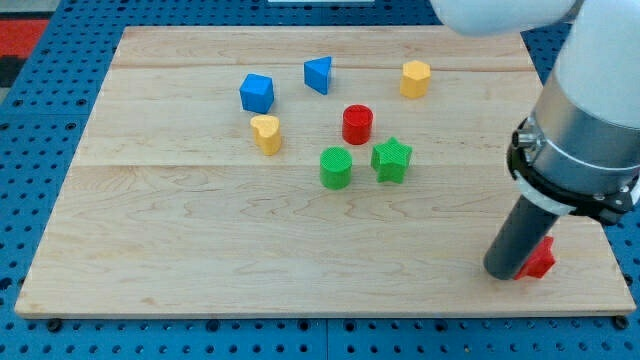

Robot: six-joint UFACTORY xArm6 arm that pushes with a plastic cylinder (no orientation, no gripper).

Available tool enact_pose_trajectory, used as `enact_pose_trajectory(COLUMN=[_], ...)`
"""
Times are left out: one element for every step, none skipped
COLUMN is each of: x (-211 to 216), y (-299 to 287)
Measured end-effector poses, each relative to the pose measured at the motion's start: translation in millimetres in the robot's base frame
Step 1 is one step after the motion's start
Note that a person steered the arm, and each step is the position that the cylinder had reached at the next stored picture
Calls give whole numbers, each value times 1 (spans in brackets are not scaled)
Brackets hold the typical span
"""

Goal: Push green circle towards the red star

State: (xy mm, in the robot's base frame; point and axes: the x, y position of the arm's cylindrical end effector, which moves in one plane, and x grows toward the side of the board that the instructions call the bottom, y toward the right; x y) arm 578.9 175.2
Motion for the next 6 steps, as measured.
enact_pose_trajectory(x=[0, 0, -12, -55, -108, -151], y=[0, -59, -156, -227, -240, -208])
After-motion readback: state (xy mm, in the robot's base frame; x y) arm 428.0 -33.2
